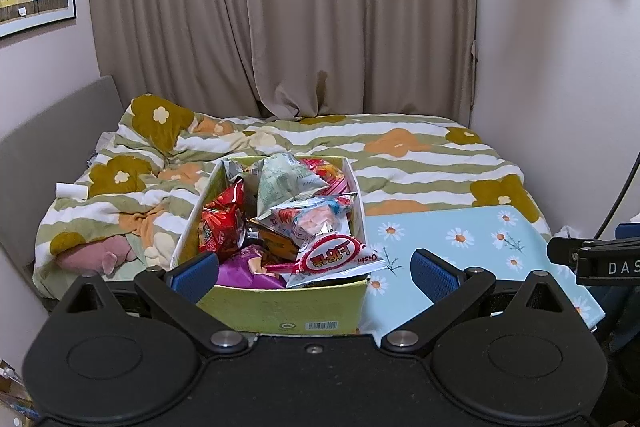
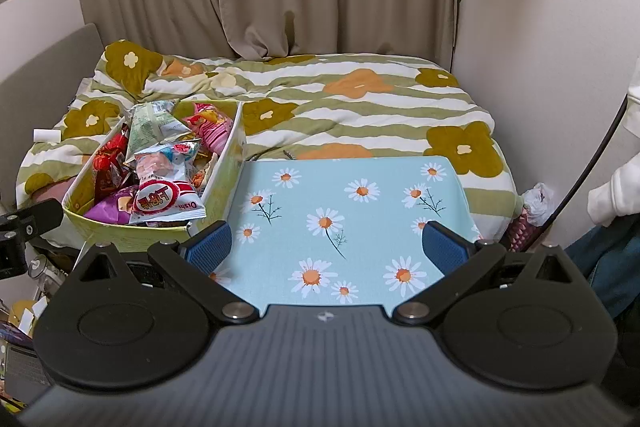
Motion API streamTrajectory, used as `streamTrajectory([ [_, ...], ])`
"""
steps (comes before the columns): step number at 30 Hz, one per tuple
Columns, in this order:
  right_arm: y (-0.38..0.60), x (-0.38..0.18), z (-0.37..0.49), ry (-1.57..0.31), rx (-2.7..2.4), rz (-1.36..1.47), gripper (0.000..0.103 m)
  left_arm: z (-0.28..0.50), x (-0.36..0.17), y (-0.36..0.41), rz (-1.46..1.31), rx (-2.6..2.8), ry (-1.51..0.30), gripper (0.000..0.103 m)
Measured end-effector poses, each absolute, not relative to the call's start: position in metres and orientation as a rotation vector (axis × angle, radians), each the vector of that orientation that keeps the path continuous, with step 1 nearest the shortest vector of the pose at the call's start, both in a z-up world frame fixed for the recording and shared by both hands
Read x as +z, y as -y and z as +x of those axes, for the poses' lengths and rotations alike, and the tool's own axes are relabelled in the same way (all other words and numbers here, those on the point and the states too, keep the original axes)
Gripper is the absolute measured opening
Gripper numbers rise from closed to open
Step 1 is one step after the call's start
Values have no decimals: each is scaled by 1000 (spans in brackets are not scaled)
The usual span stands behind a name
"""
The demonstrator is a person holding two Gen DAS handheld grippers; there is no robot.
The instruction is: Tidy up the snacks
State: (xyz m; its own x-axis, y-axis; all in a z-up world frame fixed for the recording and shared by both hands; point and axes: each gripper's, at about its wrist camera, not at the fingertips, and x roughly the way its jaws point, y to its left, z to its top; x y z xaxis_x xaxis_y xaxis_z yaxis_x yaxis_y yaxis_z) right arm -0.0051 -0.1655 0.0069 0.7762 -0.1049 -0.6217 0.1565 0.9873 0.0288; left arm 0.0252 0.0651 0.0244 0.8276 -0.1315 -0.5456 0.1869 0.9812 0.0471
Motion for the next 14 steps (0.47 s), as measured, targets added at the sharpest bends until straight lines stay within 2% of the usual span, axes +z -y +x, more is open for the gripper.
streamTrajectory([
  [14, 167, 7, -5, -668, -141, 82, 103, 24, 23, -64, 98, -184, -544, 103],
])
